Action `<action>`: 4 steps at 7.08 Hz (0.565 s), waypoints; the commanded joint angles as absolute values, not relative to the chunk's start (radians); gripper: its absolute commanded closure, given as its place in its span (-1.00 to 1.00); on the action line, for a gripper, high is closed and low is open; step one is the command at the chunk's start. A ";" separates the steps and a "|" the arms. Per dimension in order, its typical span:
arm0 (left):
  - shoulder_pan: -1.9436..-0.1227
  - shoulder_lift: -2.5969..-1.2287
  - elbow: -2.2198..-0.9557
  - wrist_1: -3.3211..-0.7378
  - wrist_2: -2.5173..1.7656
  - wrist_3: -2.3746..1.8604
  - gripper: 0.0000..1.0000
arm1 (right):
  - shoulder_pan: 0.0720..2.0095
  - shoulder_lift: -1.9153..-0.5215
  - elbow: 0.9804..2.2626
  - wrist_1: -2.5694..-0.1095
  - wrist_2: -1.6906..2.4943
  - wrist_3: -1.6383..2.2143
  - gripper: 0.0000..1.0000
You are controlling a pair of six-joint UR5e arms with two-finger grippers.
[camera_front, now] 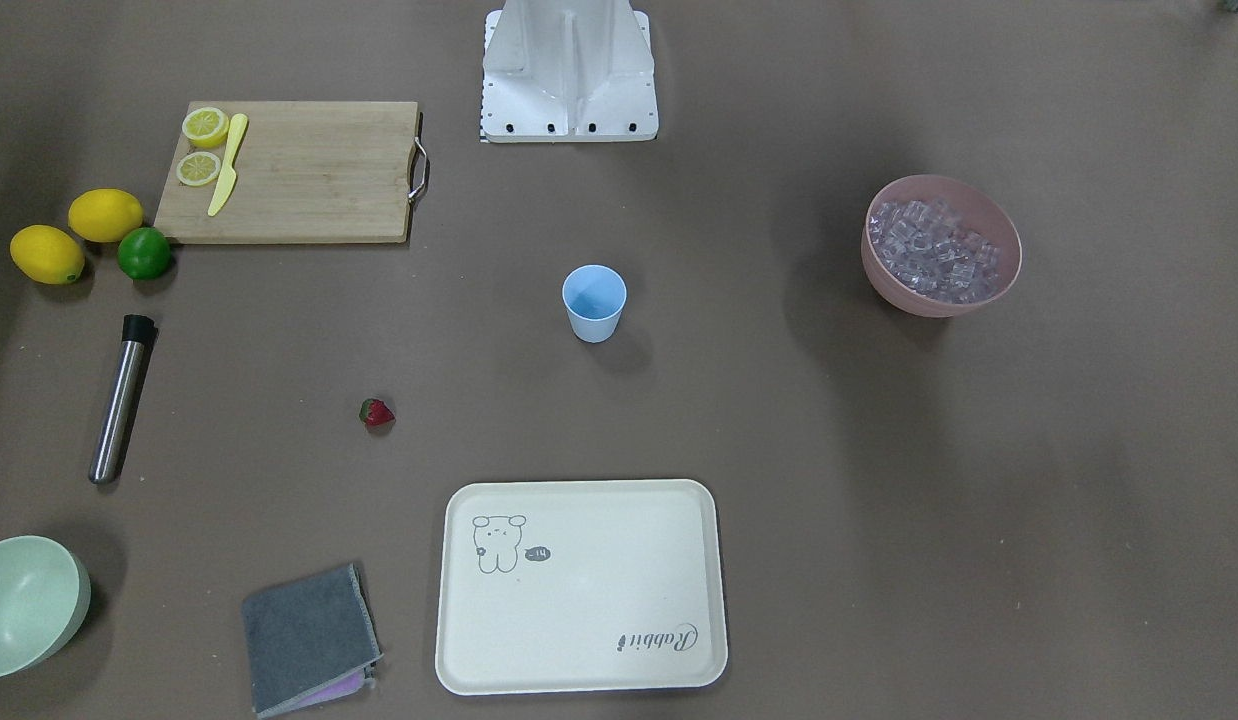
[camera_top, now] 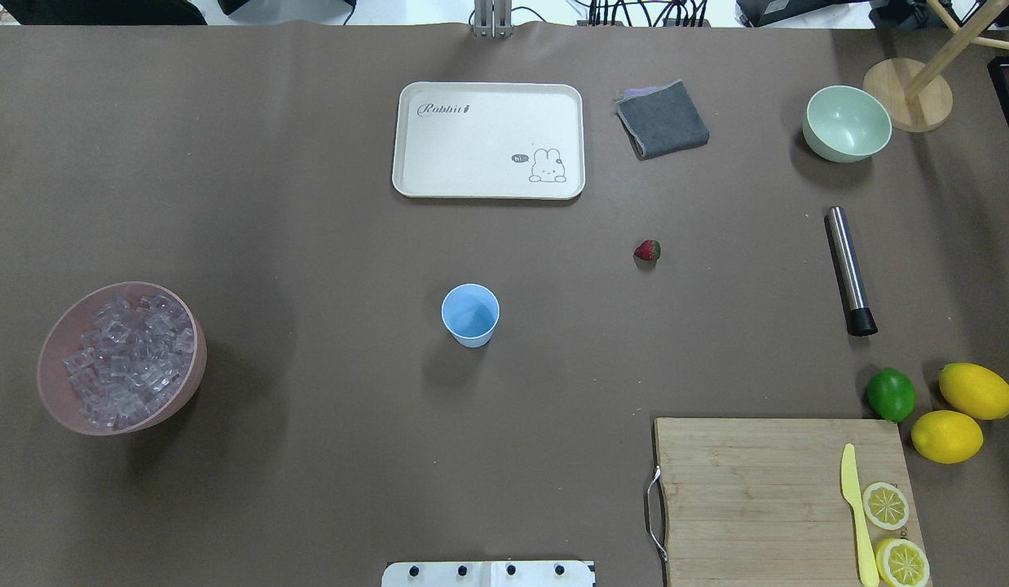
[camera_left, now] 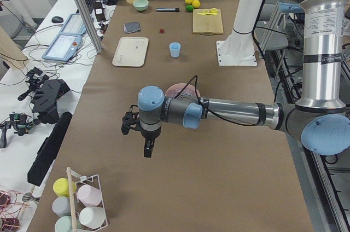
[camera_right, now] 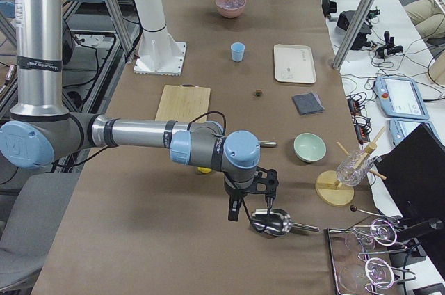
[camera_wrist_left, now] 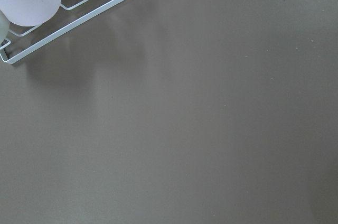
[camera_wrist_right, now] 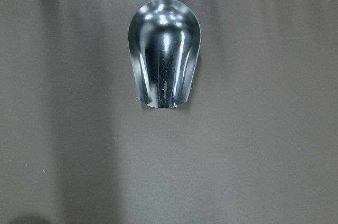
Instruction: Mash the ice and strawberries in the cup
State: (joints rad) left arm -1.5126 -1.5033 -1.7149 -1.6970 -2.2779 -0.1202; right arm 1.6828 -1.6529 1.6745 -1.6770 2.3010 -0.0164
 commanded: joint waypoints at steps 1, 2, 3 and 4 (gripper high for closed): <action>-1.513 -1.505 -1.710 -1.698 -2.278 -0.121 -0.96 | 1.683 -1.657 1.674 -1.677 2.301 -0.017 -1.00; -1.513 -1.505 -1.707 -1.698 -2.278 -0.120 -0.96 | 1.683 -1.657 1.674 -1.677 2.299 -0.017 -1.00; -1.513 -1.505 -1.698 -1.703 -2.278 -0.120 -0.96 | 1.683 -1.657 1.671 -1.677 2.299 -0.017 -1.00; -1.513 -1.505 -1.695 -1.703 -2.276 -0.120 -0.96 | 1.683 -1.657 1.671 -1.677 2.299 -0.018 -1.00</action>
State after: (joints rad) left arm -1.5125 -1.5047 -1.7005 -1.7013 -2.2776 -0.1198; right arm 1.6828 -1.6566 1.6716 -1.6767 2.2996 -0.0173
